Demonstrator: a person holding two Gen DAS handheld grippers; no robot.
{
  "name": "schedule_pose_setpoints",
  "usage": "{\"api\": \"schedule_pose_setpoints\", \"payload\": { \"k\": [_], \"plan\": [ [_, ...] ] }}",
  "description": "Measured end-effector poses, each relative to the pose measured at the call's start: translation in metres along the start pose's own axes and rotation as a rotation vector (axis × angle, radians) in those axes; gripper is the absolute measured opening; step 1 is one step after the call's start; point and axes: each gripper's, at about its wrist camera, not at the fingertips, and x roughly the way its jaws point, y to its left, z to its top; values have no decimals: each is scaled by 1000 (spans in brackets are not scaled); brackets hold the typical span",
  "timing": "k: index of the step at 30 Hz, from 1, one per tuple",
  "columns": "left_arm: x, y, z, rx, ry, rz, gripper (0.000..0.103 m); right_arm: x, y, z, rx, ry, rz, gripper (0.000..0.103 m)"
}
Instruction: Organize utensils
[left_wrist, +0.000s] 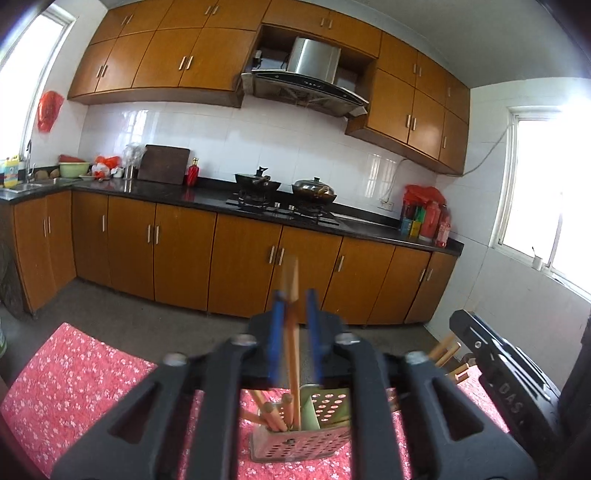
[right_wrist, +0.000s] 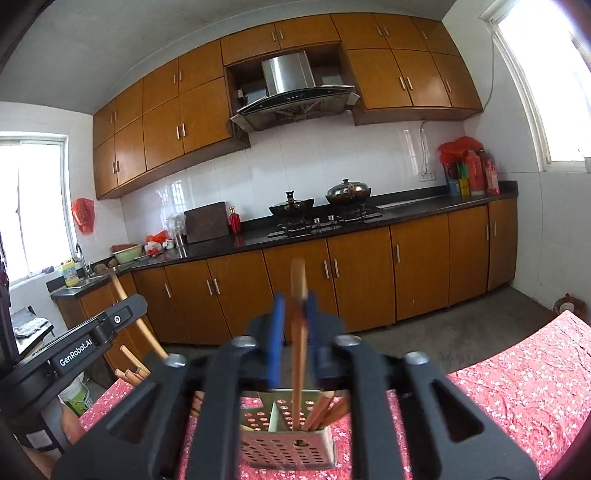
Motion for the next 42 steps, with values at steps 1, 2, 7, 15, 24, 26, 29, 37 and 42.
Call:
{"api": "schedule_pose_setpoints", "payload": {
  "k": [1, 2, 7, 15, 24, 26, 29, 37, 42],
  "plan": [
    [-2, 3, 1, -7, -2, 10, 33, -4, -2, 1, 4, -11, -9, 42],
    [-6, 6, 2, -15, -4, 13, 33, -9, -4, 2, 6, -23, -12, 43],
    [-31, 19, 5, -21, -16, 36, 41, -32, -10, 9, 1, -36, -19, 43],
    [-92, 39, -28, 55, 20, 80, 78, -75, -11, -10, -12, 5, -43, 83],
    [-157, 32, -106, 210, 58, 144, 99, -123, 16, -76, -141, 41, -130, 101],
    [-166, 32, -121, 219, 52, 158, 99, -129, 20, -88, -161, 50, -145, 101],
    [-173, 33, -142, 232, 54, 161, 99, -139, 23, -106, -178, 57, -138, 101],
    [-174, 37, -171, 215, 102, 169, 99, -145, 24, -134, -180, 108, -131, 101],
    [-178, 41, -180, 211, 103, 175, 99, -146, 23, -146, -178, 135, -144, 101]
  ]
}}
